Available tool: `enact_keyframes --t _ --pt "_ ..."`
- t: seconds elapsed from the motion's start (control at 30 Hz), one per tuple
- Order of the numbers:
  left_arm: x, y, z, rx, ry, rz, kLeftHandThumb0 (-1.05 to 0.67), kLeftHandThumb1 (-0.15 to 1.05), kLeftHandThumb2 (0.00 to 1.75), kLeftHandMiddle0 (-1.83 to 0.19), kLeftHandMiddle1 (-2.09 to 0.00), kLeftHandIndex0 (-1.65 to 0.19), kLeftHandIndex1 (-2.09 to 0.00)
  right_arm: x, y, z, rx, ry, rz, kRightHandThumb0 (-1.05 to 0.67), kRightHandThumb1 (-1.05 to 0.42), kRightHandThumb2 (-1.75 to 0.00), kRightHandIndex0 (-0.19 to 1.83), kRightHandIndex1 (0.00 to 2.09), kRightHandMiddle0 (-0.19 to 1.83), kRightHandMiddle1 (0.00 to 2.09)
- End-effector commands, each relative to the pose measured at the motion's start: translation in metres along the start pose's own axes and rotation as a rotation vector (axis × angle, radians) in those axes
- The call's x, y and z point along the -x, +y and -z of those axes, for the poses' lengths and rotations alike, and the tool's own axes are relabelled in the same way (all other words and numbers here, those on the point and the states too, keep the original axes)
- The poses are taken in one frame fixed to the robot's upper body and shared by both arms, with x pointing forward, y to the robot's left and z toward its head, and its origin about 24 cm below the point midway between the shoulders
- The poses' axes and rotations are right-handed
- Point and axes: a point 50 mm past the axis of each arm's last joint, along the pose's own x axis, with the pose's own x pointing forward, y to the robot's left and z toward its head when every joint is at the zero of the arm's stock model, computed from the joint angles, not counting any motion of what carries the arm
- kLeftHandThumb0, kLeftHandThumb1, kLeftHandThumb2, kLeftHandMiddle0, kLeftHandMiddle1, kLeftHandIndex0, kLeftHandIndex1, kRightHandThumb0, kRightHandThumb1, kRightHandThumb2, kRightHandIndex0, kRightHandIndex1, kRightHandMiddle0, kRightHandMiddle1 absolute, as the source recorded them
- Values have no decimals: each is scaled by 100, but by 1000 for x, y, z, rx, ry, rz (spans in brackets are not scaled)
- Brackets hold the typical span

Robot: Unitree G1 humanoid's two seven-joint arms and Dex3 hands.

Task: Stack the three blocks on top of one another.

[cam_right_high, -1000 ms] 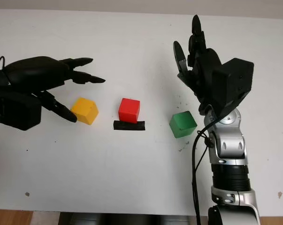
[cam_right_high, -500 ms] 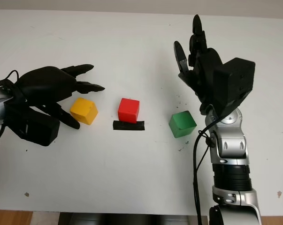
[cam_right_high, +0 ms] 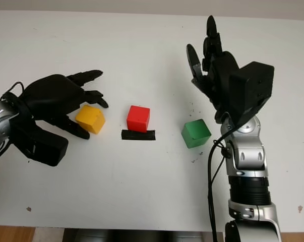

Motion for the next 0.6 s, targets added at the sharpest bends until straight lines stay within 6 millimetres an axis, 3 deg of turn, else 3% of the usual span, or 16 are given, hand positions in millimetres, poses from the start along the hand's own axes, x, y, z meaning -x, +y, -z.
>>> enact_keyframes --t 0.0,0.17,0.57 --pt "4 -1 4 28 6 -1 -65 104 9 -16 -7 -24 -141 -1 -4 -7 20 -21 2 -75 -105 -51 -19 0 -19 0" --pt "4 -3 6 73 -4 -11 -49 105 15 -22 -7 -20 -158 -1 -5 -7 27 -19 5 -75 -105 -50 -19 0 -19 0" --pt "8 2 5 -29 6 -64 -50 104 7 -31 -8 -24 -163 -1 -3 -6 24 -16 -3 -74 -105 -49 -19 0 -19 0"
